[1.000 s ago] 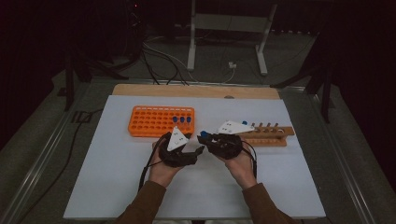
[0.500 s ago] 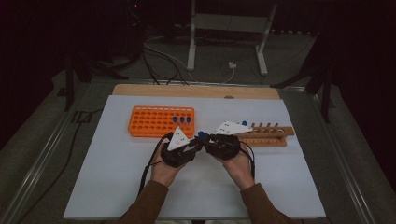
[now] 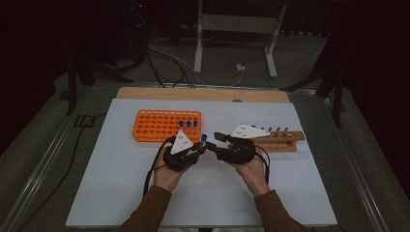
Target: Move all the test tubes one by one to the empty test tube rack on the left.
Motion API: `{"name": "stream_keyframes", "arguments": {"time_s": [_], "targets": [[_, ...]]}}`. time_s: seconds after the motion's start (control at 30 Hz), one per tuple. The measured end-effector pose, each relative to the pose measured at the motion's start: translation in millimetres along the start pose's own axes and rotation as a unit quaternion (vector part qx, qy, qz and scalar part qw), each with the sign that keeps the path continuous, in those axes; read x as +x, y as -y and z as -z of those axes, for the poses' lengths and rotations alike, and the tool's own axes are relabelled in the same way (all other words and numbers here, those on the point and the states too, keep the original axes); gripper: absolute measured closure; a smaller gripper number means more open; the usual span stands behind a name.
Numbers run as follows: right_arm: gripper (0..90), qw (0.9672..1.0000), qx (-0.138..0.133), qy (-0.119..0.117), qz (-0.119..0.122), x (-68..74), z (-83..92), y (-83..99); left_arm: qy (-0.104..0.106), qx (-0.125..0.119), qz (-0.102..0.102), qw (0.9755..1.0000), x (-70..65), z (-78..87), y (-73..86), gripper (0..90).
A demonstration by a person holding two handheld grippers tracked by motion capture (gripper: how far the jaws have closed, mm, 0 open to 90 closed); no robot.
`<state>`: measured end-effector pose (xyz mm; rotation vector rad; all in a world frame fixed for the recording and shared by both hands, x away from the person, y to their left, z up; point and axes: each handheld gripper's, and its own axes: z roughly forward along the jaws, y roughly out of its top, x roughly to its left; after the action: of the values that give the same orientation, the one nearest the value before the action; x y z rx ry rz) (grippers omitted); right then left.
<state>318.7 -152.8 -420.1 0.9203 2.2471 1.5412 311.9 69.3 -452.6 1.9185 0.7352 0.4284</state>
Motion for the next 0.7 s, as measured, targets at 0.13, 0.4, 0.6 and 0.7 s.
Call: {"name": "stream_keyframes", "arguments": {"time_s": [0.13,0.4,0.6,0.7], "targets": [[33.7,1.0,0.001,0.002,0.001,-4.6,7.4,3.7,-0.008,-0.004,0.006,0.9999,6.5,4.3,-0.1,78.0],[15.1,0.9996,0.009,0.026,-0.004,-11.6,16.7,11.9,-0.023,-0.008,0.016,0.9996,17.1,11.0,0.3,78.0],[9.9,0.999,0.011,0.041,-0.012,-19.8,27.2,19.8,-0.035,-0.014,0.018,0.9991,25.3,18.6,0.3,78.0],[7.8,0.9987,0.016,0.048,-0.008,-22.6,33.7,24.5,-0.042,-0.018,0.021,0.9987,30.2,22.8,0.6,78.0]]}}
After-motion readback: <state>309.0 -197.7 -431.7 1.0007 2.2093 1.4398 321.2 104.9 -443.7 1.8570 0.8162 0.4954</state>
